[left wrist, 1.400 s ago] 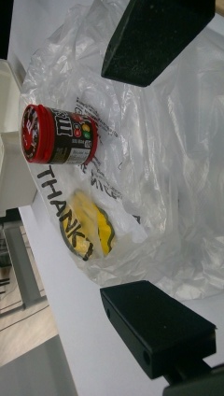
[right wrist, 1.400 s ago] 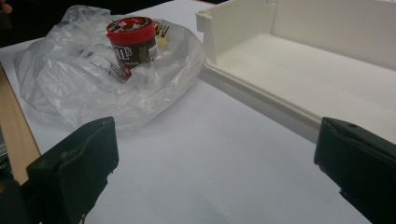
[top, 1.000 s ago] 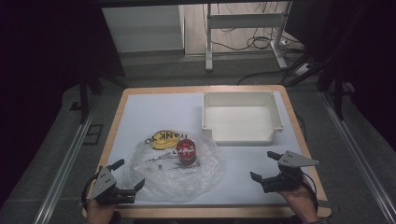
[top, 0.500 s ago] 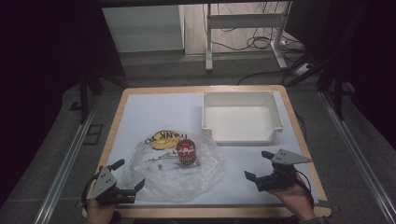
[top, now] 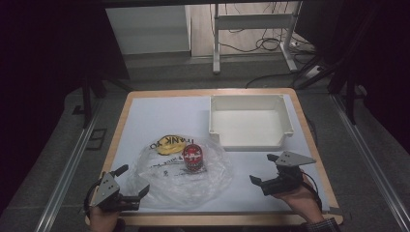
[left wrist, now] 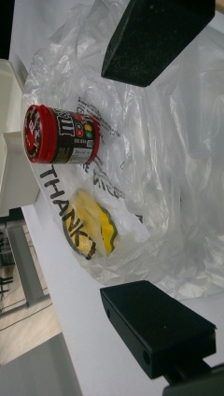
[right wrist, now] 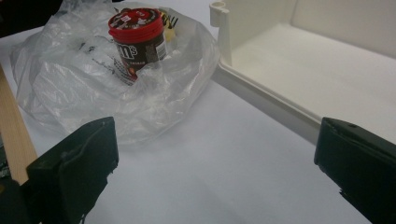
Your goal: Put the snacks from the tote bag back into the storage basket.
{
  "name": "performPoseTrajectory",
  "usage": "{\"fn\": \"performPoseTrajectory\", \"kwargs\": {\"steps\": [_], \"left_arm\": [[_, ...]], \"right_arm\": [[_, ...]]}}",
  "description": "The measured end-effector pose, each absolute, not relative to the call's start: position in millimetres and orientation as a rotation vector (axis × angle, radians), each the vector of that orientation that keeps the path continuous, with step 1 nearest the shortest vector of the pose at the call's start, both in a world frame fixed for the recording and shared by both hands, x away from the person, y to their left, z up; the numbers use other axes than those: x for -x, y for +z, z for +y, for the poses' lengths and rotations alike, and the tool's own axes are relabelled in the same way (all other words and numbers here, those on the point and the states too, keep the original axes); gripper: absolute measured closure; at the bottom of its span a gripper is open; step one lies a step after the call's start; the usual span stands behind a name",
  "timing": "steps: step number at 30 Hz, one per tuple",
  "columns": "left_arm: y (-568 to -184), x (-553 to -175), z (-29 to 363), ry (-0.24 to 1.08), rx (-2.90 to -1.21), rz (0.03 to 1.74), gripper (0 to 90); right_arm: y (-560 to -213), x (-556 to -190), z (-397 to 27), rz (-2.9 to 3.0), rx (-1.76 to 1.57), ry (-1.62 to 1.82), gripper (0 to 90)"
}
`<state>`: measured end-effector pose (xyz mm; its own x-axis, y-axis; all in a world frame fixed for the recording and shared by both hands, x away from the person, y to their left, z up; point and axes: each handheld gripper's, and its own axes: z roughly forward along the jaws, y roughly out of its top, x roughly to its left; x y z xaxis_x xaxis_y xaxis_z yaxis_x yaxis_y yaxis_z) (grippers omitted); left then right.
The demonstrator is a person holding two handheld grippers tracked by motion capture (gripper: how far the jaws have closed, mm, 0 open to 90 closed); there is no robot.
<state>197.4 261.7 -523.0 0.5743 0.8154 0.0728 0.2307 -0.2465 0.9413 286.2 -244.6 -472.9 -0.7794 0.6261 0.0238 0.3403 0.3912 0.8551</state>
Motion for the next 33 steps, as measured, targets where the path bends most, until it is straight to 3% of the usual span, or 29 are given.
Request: {"fn": "performPoseTrajectory", "kwargs": {"steps": [33], "left_arm": [[-523,-197,264,0.703,-1.751,0.871,0.5]], "right_arm": [[-470,-306,-204,2.501,-0.703,1.226,7.1]]}}
